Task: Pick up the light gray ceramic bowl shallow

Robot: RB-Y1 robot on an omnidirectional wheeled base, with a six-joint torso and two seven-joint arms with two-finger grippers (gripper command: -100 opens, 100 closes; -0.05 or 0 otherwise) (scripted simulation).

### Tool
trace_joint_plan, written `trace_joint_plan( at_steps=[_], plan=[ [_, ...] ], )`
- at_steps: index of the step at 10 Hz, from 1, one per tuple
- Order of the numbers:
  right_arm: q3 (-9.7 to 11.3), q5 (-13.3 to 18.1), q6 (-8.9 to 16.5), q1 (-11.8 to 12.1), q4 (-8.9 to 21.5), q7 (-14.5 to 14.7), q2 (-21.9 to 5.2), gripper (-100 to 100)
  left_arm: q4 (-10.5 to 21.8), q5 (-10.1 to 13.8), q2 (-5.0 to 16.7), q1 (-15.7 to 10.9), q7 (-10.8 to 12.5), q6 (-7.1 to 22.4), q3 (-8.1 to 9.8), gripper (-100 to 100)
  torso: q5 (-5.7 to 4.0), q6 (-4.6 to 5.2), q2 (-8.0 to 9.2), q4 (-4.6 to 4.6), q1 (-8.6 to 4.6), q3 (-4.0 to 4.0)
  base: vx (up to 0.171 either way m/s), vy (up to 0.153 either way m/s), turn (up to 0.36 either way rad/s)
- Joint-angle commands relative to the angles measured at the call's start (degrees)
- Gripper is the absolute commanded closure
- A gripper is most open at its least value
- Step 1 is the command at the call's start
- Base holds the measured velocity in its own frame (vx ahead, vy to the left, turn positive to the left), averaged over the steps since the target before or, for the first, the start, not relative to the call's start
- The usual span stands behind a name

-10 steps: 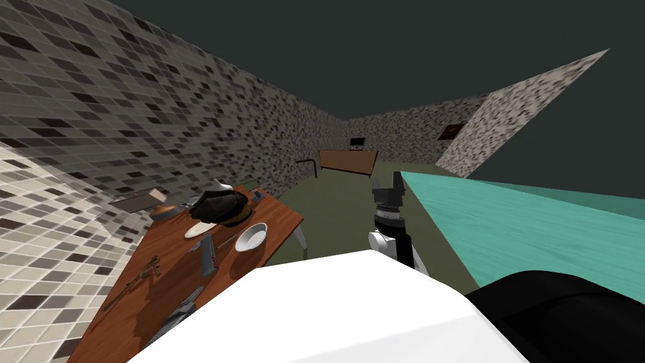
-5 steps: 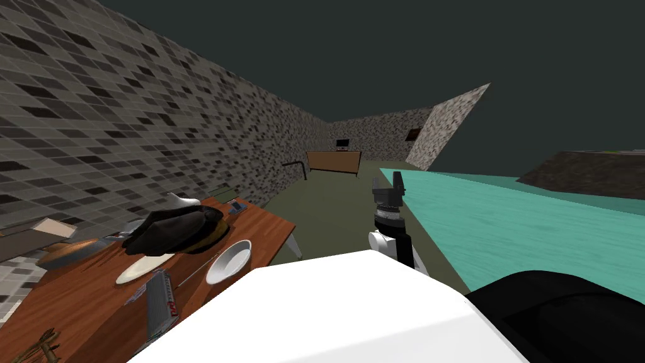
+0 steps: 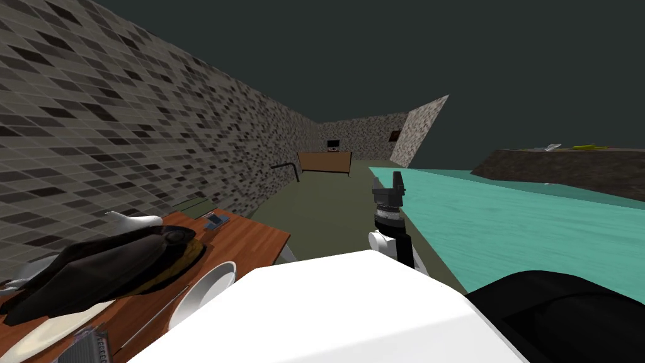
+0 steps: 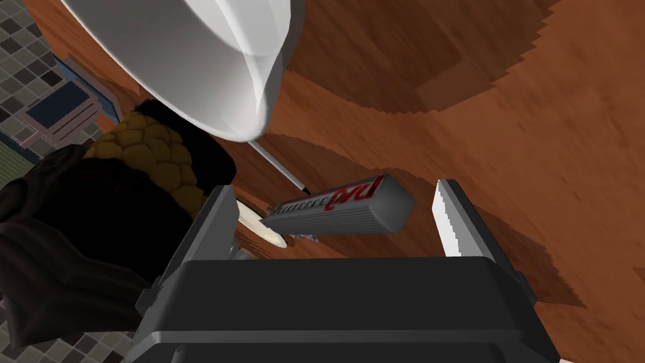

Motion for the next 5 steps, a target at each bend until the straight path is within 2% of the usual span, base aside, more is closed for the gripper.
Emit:
trace_joint_plan(
  at_steps=[1,3,5],
  plan=[
    [0.0,0.0,0.0,0.0,0.0,0.0,0.0,0,-0.35,-0.58,0.44,0.57,0.43,1.9,-0.76,-100,0.0,0.0,0.0,0.0,0.0,0.0,0.046,0.041,-0.133],
    [0.0,0.0,0.0,0.0,0.0,0.0,0.0,0,-0.61,-1.28,1.03,1.23,1.03,4.09,-2.38,-100,0.01,0.02,0.02,0.01,0.02,0.02,0.089,0.043,-0.193],
    [0.0,0.0,0.0,0.0,0.0,0.0,0.0,0,-0.82,-1.75,1.07,1.5,1.36,5.63,-4.27,-100,0.02,0.01,-0.14,-0.02,0.04,-0.07,0.119,0.05,-0.116]
  ],
)
